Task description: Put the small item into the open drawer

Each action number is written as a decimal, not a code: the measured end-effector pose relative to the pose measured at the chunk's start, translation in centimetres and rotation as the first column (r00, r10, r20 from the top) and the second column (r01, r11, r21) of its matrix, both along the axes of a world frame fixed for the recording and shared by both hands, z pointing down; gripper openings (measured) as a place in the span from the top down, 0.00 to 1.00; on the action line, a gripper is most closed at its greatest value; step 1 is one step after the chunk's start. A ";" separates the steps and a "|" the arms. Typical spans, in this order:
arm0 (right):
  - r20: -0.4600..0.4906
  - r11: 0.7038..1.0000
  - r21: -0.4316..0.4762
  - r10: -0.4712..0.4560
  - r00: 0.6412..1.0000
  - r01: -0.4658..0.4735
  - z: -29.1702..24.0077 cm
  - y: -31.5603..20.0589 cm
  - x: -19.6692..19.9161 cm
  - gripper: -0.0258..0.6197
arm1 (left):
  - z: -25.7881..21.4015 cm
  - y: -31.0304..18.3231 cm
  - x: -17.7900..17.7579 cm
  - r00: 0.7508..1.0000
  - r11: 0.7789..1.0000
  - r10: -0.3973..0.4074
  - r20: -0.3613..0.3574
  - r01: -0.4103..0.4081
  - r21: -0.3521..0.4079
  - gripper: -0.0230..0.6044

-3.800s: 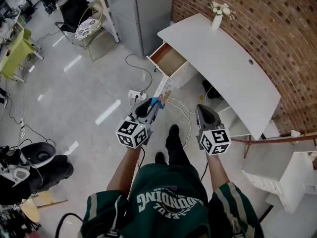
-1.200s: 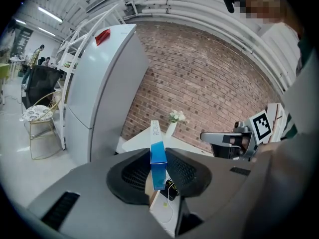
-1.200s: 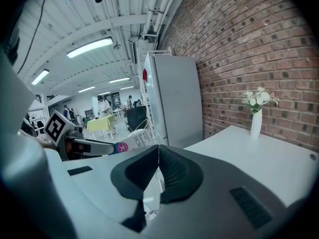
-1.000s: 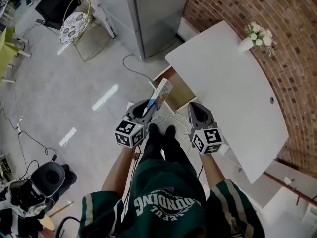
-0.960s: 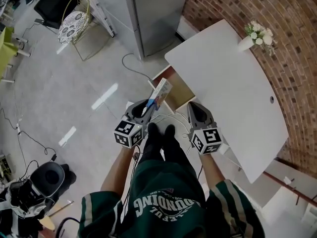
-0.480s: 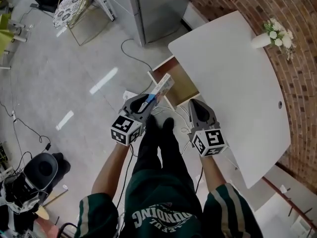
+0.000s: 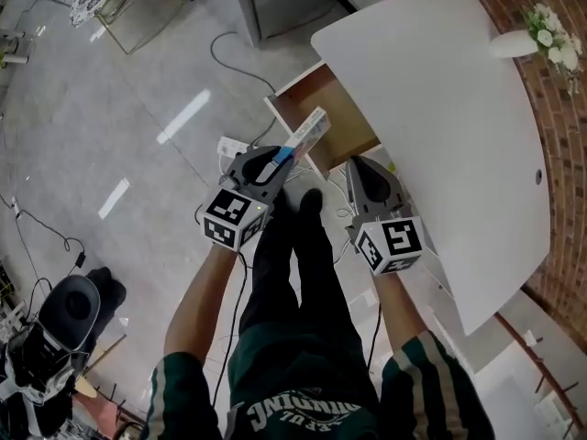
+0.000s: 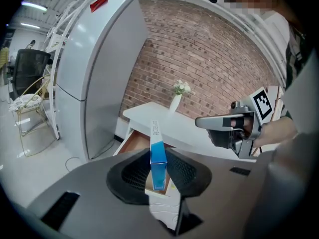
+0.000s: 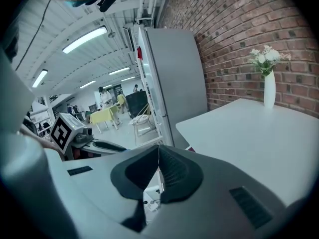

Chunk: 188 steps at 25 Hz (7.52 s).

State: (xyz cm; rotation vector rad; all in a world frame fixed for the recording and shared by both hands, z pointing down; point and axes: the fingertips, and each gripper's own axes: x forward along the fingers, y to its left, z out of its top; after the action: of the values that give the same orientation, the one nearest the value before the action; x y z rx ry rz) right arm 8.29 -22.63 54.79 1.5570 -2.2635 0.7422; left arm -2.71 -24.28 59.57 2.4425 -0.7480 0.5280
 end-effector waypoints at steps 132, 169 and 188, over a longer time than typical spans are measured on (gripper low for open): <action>-0.016 0.994 -0.112 0.016 1.000 -0.018 2.2 2.0 1.9 0.92 | 2.3 -1.0 6.2 0.937 0.967 0.218 0.273 -0.245 0.068 0.94; -0.024 0.955 0.297 0.021 0.999 -0.013 -22.8 -2.5 0.8 0.92 | -28.7 -5.1 1.4 0.999 0.865 -0.019 0.029 0.002 0.502 0.94; -0.037 0.958 0.286 0.041 0.998 -0.029 -21.8 -1.5 1.1 0.92 | -27.7 -4.6 1.6 0.999 0.871 0.007 0.033 -0.022 0.490 0.94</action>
State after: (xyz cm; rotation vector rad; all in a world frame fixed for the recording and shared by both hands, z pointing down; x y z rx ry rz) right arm 9.38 -24.12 32.96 1.7230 -2.4006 0.3972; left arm -1.10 -28.88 31.90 2.9147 -0.9751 0.4170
